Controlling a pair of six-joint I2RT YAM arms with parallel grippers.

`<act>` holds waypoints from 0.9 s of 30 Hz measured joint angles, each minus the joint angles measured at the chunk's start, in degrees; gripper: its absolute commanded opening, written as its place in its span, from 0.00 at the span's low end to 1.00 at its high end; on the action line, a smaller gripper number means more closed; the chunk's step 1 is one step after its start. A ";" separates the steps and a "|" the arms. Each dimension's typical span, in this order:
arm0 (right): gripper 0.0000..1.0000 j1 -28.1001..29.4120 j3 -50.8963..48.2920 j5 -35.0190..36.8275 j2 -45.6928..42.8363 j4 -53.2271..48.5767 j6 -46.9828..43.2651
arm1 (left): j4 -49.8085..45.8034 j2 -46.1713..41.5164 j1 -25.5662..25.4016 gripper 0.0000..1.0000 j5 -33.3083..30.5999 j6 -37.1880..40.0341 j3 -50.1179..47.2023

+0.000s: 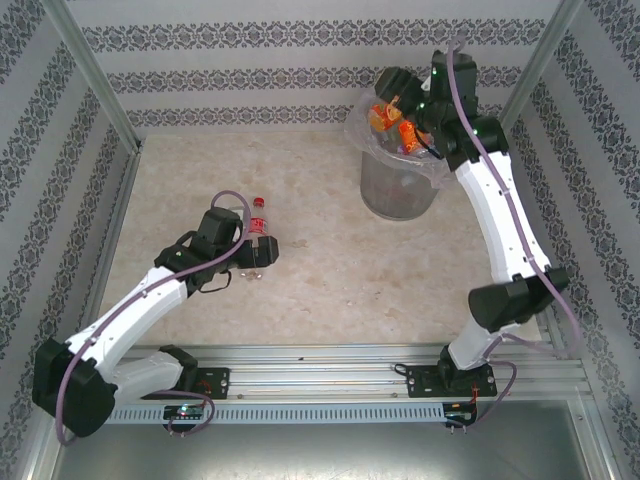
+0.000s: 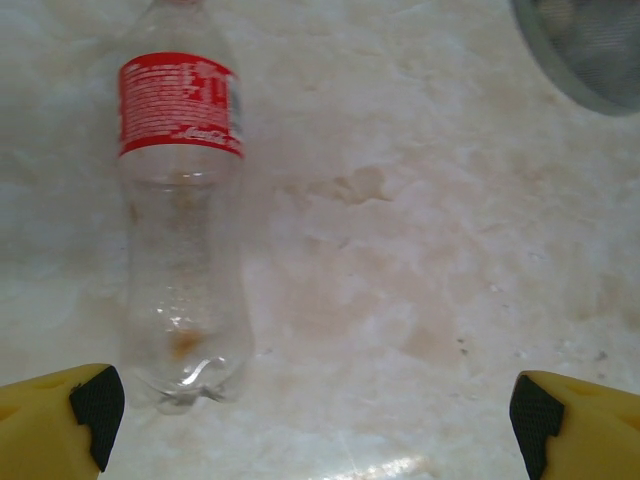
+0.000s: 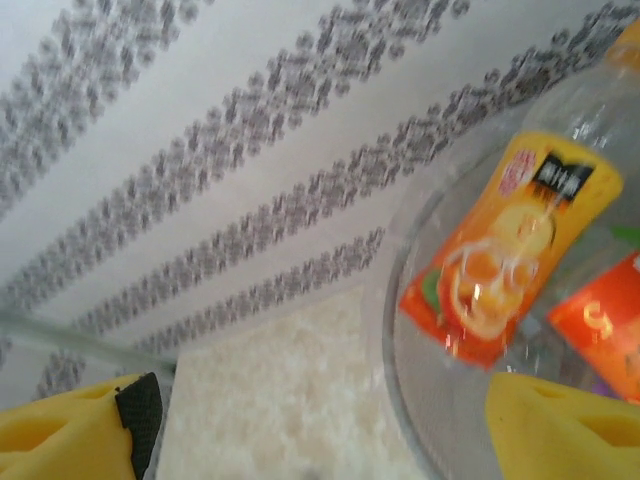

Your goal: Put the plastic bottles in the bin

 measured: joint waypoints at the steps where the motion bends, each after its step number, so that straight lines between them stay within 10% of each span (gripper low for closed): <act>1: 0.86 0.72 -2.97 -1.01 -2.12 0.61 -1.25 | -0.07 1.16 0.70 1.00 0.02 0.17 0.24; 27: 0.93 7.43 -58.69 -19.39 -44.98 -2.10 -7.69 | 0.35 22.49 5.84 0.81 2.82 2.29 3.13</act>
